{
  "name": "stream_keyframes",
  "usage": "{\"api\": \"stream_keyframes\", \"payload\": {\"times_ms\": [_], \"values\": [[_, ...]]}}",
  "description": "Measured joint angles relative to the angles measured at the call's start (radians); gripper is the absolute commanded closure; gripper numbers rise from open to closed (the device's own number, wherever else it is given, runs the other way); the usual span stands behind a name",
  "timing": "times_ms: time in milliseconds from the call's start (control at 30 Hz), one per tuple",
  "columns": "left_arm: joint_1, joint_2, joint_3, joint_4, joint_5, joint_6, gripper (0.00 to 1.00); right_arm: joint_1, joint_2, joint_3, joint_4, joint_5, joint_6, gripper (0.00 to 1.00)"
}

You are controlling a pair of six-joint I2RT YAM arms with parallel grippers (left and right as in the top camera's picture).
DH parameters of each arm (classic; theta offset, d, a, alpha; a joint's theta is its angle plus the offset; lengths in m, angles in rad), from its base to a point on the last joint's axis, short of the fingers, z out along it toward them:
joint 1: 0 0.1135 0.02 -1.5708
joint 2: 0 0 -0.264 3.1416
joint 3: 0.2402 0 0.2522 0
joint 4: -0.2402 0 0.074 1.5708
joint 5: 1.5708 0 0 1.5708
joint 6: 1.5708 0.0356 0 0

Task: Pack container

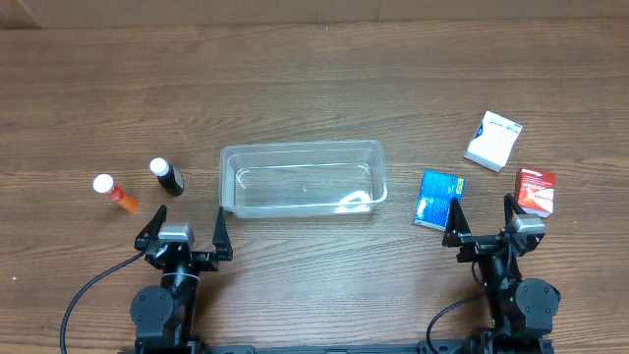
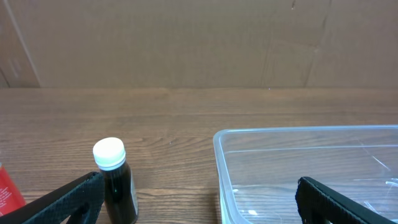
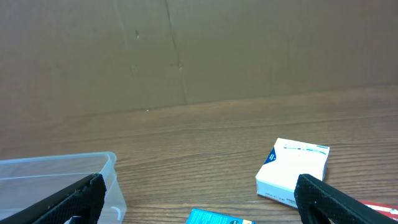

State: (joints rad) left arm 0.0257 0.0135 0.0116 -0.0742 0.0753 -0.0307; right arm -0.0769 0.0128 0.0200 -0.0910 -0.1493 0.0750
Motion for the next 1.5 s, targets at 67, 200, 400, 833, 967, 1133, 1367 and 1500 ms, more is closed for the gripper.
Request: {"api": "stream_keyframes", "payload": {"times_ms": [67, 200, 400, 833, 967, 1133, 1367, 1500], "values": [[0.0, 0.0, 0.0, 0.0, 0.0, 0.0, 0.0, 0.0, 0.0, 0.0, 0.0, 0.0, -0.001, 0.0], [0.0, 0.0, 0.0, 0.0, 0.0, 0.0, 0.0, 0.0, 0.0, 0.0, 0.0, 0.0, 0.0, 0.0], [0.0, 0.0, 0.0, 0.0, 0.0, 0.0, 0.0, 0.0, 0.0, 0.0, 0.0, 0.0, 0.0, 0.0], [0.0, 0.0, 0.0, 0.0, 0.0, 0.0, 0.0, 0.0, 0.0, 0.0, 0.0, 0.0, 0.0, 0.0], [0.0, 0.0, 0.0, 0.0, -0.001, 0.0, 0.0, 0.0, 0.0, 0.0, -0.001, 0.0, 0.0, 0.0], [0.0, 0.0, 0.0, -0.002, -0.072, 0.042, 0.0, 0.0, 0.0, 0.0, 0.0, 0.0, 0.0, 0.0], [0.0, 0.0, 0.0, -0.003, -0.092, 0.058, 0.0, 0.0, 0.0, 0.0, 0.0, 0.0, 0.0, 0.0], [0.0, 0.0, 0.0, -0.003, -0.094, 0.06, 0.0, 0.0, 0.0, 0.0, 0.001, -0.009, 0.0, 0.0]]}}
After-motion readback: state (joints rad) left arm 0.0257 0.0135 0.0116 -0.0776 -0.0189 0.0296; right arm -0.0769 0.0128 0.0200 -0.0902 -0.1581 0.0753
